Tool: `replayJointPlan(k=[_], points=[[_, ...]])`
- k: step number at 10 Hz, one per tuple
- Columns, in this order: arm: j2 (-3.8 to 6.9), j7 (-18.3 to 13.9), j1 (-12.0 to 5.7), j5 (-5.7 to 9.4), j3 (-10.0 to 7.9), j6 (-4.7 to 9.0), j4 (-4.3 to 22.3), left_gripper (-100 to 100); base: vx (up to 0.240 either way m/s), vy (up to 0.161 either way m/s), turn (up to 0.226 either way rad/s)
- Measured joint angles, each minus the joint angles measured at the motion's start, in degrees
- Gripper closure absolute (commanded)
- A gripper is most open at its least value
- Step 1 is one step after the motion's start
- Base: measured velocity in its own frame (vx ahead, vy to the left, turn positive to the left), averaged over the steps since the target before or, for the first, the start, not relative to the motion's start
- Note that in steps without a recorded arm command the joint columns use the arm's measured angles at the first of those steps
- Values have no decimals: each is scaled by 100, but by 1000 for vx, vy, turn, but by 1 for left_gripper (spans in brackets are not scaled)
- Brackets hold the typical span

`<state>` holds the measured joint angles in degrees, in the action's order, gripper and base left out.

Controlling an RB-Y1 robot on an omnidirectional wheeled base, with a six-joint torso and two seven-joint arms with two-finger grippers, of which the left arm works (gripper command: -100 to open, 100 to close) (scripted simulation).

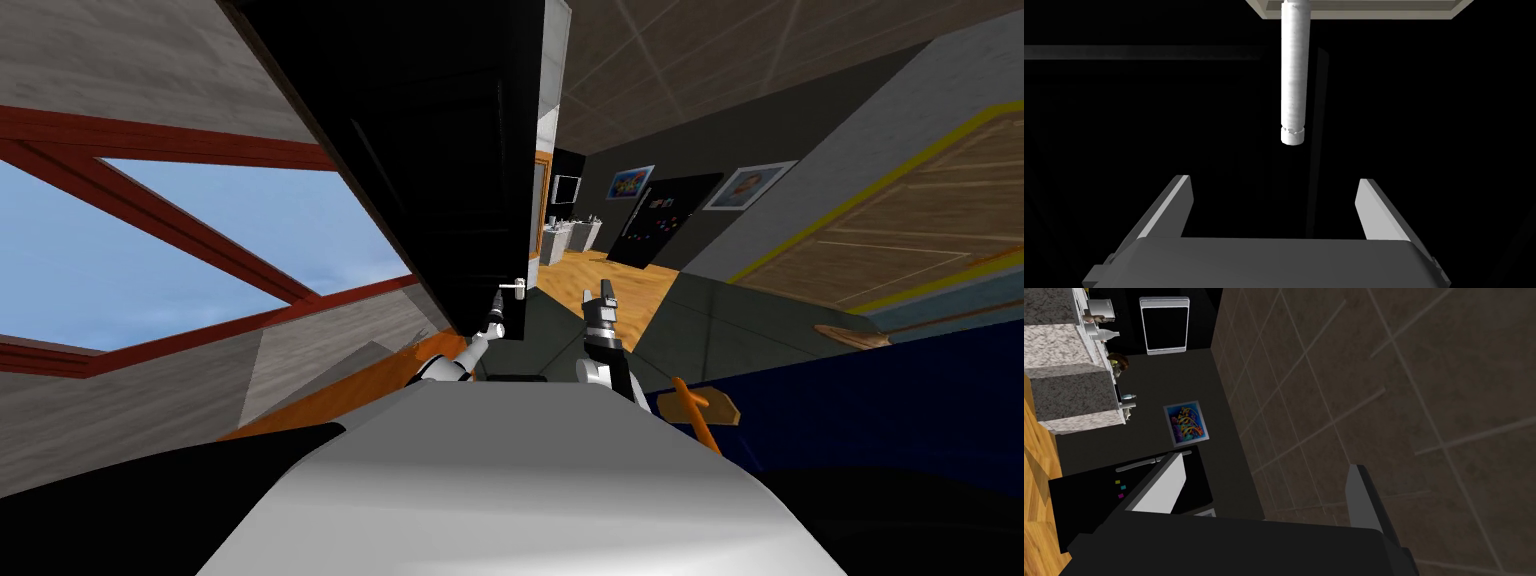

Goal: Push the door open

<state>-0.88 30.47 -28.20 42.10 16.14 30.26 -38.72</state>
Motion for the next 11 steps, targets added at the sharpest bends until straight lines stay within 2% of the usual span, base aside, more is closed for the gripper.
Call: replayJointPlan(k=[1,2,3,4,6,7,8,10,11], points=[[59,-19,-100,8,-9,52,165,-100,213,73,-140],[149,122,97,38,-95,-16,-141,-100,132,33,-29],[184,164,62,45,-110,-15,-93,-100,34,12,19],[197,111,-10,42,-95,41,34,-100,110,-38,-172],[255,181,-55,102,-218,137,137,-100,160,-79,-158],[233,228,-42,125,-269,159,124,-100,155,-119,-143],[166,307,3,151,-331,159,63,-100,128,-145,-124],[-49,477,84,206,-457,125,-89,-100,60,-91,-24],[-57,506,95,212,-472,121,-104,100,-5,6,-10]])
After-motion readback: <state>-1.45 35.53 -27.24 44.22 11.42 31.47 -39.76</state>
